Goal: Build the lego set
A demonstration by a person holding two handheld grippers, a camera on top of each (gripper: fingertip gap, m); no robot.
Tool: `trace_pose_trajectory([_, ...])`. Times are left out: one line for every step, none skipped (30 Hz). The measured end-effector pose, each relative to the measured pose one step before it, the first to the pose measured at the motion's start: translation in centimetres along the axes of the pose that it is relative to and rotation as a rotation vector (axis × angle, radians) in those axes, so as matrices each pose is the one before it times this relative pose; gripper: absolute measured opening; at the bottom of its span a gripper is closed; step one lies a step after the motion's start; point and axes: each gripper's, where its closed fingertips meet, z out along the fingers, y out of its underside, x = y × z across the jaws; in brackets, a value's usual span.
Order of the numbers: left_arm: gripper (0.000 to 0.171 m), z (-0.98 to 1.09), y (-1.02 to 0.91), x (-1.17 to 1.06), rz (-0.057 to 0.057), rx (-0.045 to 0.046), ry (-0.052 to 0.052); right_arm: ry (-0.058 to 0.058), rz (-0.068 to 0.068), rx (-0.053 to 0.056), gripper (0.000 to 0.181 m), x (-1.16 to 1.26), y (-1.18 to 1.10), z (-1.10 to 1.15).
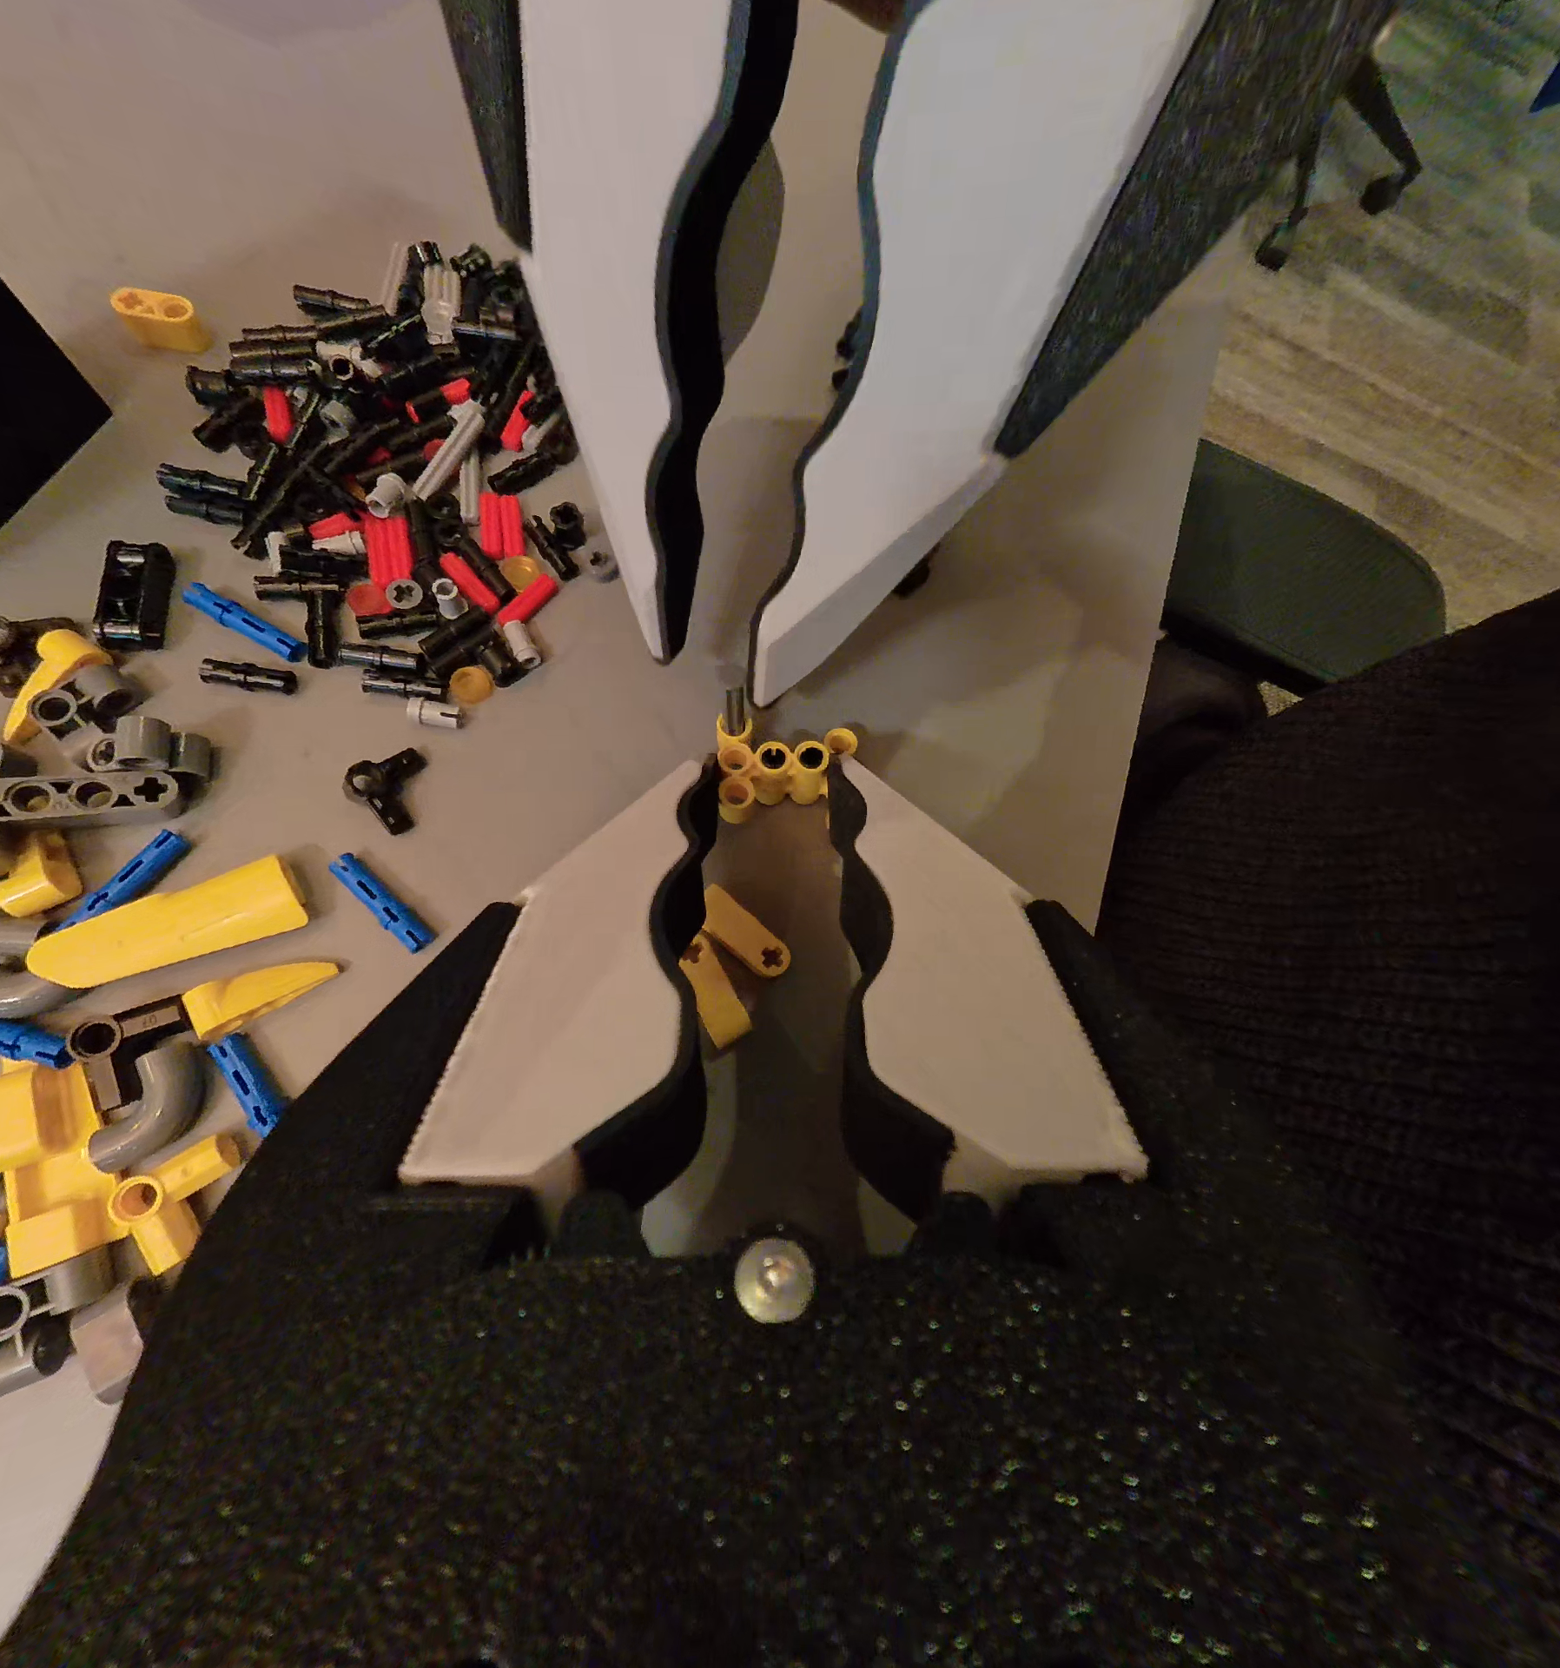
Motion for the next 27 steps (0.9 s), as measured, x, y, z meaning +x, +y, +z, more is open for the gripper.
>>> trace_pose_trajectory([0.024,0.000,0.007,0.005,0.0014,0.00009,-0.0012,-0.0041,0.0199,0.0195,0.017,0.011,-0.008,-0.254])
trace_pose_trajectory([0.024,-0.008,-0.002,-0.002,0.0012,0.00021,-0.0012,0.0014,0.0180,0.0218,0.017,0.089,-0.008,-0.261])
trace_pose_trajectory([0.023,-0.007,-0.010,-0.010,0.0003,0.00067,-0.0015,0.0006,0.0170,0.0280,0.017,0.050,-0.093,-0.282])
trace_pose_trajectory([0.023,-0.023,-0.007,-0.038,-0.0008,0.00136,-0.0021,-0.0043,0.0199,0.0334,0.017,-0.032,-0.159,-0.280])
trace_pose_trajectory([0.023,-0.051,-0.072,0.010,-0.0015,0.00516,0.0022,-0.0073,0.0256,0.0356,0.017,-0.074,-0.199,-0.279])
trace_pose_trajectory([0.023,-0.128,-0.142,0.006,-0.0034,0.01241,0.0034,-0.0112,0.0290,0.0358,0.016,-0.140,-0.203,-0.248])
trace_pose_trajectory([0.023,-0.218,-0.244,-0.020,-0.0056,0.02049,0.0040,-0.0087,0.0301,0.0359,0.016,-0.091,-0.209,-0.216])
trace_pose_trajectory([0.023,-0.259,-0.301,-0.002,-0.0069,0.02434,0.0065,-0.0009,0.0292,0.0378,0.014,0.033,-0.235,-0.206])
trace_pose_trajectory([0.023,-0.266,-0.302,-0.030,-0.0071,0.02452,0.0056,0.0019,0.0270,0.0403,0.013,0.057,-0.308,-0.204])
trace_pose_trajectory([0.023,-0.252,-0.297,-0.100,-0.0060,0.02368,-0.0008,0.0062,0.0262,0.0417,0.011,0.088,-0.364,-0.195])
trace_pose_trajectory([0.023,-0.206,-0.262,-0.084,-0.0013,0.02016,-0.0020,0.0116,0.0243,0.0412,0.010,0.115,-0.423,-0.200])
trace_pose_trajectory([0.023,-0.158,-0.206,-0.069,0.0033,0.01520,-0.0047,0.0048,0.0174,0.0369,0.009,-0.056,-0.415,-0.186])
trace_pose_trajectory([0.023,-0.093,-0.165,-0.052,0.0080,0.01126,-0.0078,-0.0031,0.0091,0.0283,0.009,-0.238,-0.321,-0.141])
trace_pose_trajectory([0.023,-0.042,-0.080,0.025,0.0113,0.00517,-0.0041,0.0014,0.0021,0.0159,0.009,-0.187,-0.153,-0.070])
trace_pose_trajectory([0.023,0.038,0.019,0.087,0.0111,-0.00233,-0.0014,0.0072,-0.0044,-0.0002,0.009,-0.103,0.102,0.041])
trace_pose_trajectory([0.023,0.090,0.083,0.082,0.0095,-0.00682,-0.0013,0.0106,-0.0090,-0.0136,0.009,-0.019,0.324,0.127])
trace_pose_trajectory([0.023,0.071,0.058,0.068,0.0095,-0.00563,-0.0027,0.0157,-0.0110,-0.0179,0.009,0.062,0.408,0.194])
trace_pose_trajectory([0.023,0.070,0.066,0.077,0.0084,-0.00586,-0.0011,0.0142,-0.0106,-0.0151,0.009,0.066,0.389,0.204])
trace_pose_trajectory([0.023,0.079,0.100,0.062,0.0057,-0.00763,0.0005,0.0040,-0.0069,-0.0105,0.009,-0.065,0.313,0.203])
trace_pose_trajectory([0.024,0.072,0.074,0.056,0.0045,-0.00620,0.0007,-0.0020,-0.0029,-0.0063,0.009,-0.129,0.241,0.186])
trace_pose_trajectory([0.024,0.047,0.044,0.042,0.0034,-0.00412,0.0000,-0.0035,-0.0028,-0.0026,0.009,-0.148,0.177,0.139])
trace_pose_trajectory([0.024,0.032,0.039,0.051,0.0026,-0.00307,0.0021,-0.0022,-0.0031,-0.0008,0.009,-0.107,0.151,0.091])
trace_pose_trajectory([0.024,0.027,0.024,0.095,0.0030,-0.00215,0.0046,0.0041,-0.0015,-0.0004,0.009,0.014,0.114,0.041])
trace_pose_trajectory([0.023,0.023,0.017,0.069,0.0030,-0.00129,0.0033,0.0084,-0.0010,0.0004,0.009,0.114,0.111,-0.016])
trace_pose_trajectory([0.024,0.016,0.013,0.075,0.0026,-0.00160,0.0034,0.0078,0.0002,0.0018,0.009,0.139,0.084,-0.066])
trace_pose_trajectory([0.024,0.020,0.037,0.090,0.0028,-0.00220,0.0055,0.0058,0.0031,0.0028,0.009,0.124,0.073,-0.085])
trace_pose_trajectory([0.024,0.037,0.035,0.085,0.0017,-0.00333,0.0050,0.0046,0.0054,0.0035,0.009,0.112,0.057,-0.094])
